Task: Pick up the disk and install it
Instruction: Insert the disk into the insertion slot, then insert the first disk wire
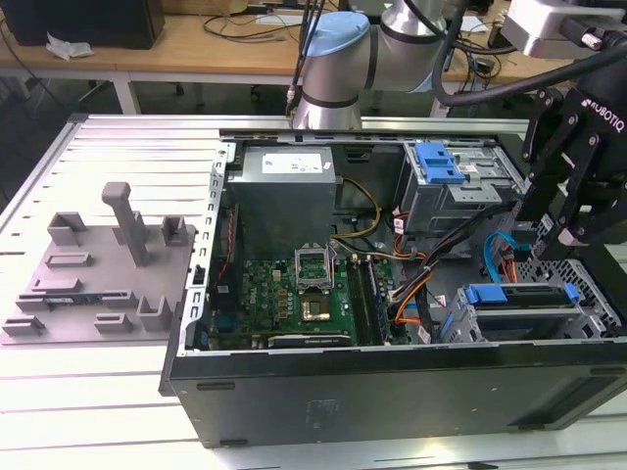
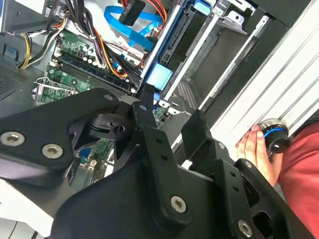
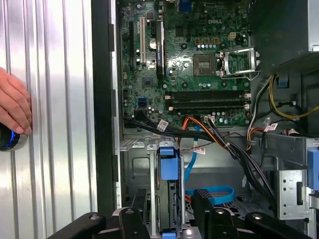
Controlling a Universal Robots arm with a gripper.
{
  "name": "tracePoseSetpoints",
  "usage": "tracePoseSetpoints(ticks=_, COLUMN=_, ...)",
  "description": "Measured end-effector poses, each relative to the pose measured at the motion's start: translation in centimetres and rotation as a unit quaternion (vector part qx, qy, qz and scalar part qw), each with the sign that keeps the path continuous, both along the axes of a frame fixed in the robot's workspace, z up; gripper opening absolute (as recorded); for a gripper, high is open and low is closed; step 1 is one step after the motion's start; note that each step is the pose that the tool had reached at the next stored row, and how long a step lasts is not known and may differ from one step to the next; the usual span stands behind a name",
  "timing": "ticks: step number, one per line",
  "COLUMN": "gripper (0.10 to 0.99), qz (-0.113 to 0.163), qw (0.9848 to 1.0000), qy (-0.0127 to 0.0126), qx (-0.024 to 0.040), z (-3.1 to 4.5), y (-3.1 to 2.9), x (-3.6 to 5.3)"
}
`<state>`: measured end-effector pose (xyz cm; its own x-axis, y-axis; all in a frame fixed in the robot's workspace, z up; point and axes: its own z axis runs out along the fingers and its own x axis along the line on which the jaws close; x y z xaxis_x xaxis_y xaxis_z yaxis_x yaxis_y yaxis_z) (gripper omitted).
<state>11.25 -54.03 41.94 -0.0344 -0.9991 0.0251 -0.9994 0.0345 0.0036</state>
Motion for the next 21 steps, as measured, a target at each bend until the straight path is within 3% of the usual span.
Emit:
tracePoseSetpoints(ticks=17, gripper=0.502, qz=0.0, qw=1.0, qy=0.0, qx=-0.0008, z=-0.08, y=0.1, x=0.0)
tracePoseSetpoints(ticks=21, gripper=0.502, qz=-0.001, qw=0.9998, qy=0.0, qx=-0.0177, z=-0.05, y=2.31, x=0.0)
